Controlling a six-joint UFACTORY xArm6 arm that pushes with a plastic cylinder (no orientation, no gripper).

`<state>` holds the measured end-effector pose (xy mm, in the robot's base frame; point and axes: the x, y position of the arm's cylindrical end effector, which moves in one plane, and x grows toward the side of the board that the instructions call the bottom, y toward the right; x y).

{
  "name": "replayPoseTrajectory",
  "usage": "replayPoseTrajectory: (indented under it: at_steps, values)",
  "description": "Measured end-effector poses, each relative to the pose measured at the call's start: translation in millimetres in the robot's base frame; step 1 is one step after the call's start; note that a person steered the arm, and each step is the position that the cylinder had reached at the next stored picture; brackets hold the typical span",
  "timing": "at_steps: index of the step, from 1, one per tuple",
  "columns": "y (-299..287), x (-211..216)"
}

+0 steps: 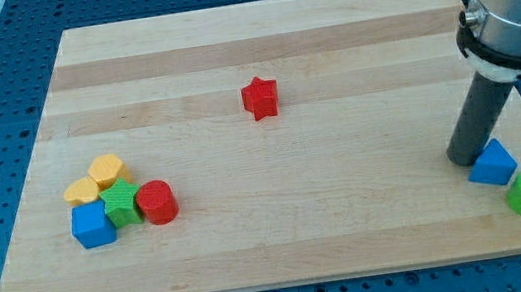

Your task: Slide the red star to the top left side of the blue triangle

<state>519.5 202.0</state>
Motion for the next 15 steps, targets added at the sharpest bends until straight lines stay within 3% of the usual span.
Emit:
replayPoseTrajectory:
  at_steps: [2, 3, 6, 7, 8, 11, 15]
  values:
    - [4, 0]
    - [-13, -31]
    - [-130, -201]
    - [-197, -209]
    - [-243, -208]
    - [-251, -162]
    - [-184, -98]
